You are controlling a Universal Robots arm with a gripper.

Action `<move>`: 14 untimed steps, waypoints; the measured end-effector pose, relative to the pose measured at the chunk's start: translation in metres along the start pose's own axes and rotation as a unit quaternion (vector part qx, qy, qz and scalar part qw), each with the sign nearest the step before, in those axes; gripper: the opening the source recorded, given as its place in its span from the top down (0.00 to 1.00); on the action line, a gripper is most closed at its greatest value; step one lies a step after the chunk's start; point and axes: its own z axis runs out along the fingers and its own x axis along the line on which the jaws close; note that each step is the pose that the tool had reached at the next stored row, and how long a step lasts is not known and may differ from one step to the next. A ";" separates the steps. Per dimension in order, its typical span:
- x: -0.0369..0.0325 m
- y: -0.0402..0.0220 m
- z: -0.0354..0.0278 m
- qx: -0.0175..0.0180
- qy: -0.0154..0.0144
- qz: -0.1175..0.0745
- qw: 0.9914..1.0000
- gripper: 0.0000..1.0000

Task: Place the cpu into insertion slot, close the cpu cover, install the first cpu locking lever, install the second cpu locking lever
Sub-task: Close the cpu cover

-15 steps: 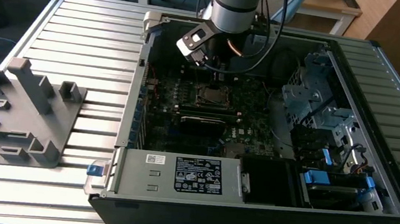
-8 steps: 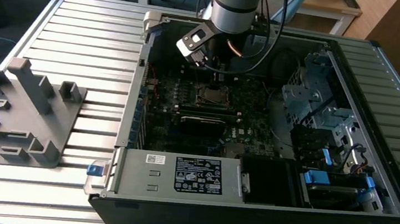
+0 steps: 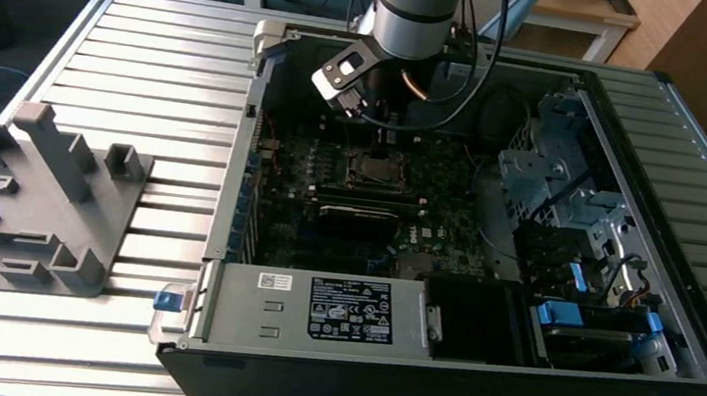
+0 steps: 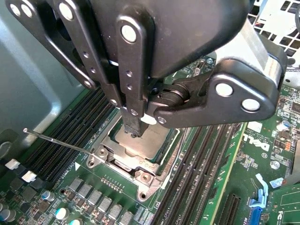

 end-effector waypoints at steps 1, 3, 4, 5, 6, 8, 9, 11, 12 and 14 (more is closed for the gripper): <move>0.0000 0.0000 0.0000 0.000 0.000 0.000 1.000 0.89; 0.0000 0.0001 0.0000 0.000 0.000 -0.001 1.000 0.89; 0.0000 0.0000 0.0001 0.000 0.000 -0.005 1.000 0.89; 0.0000 0.0000 0.0002 0.000 0.000 -0.012 1.000 0.89; 0.0000 0.0001 0.0003 0.000 0.000 -0.022 1.000 0.89; 0.0000 0.0000 0.0005 0.001 0.001 -0.039 0.999 0.89; 0.0000 0.0000 0.0005 0.001 0.001 -0.046 0.999 0.89; 0.0000 0.0000 0.0005 0.001 0.001 -0.048 0.999 0.89; 0.0000 0.0001 0.0005 0.001 0.001 -0.048 0.999 0.89; 0.0000 0.0001 0.0005 0.001 0.001 -0.049 0.999 0.89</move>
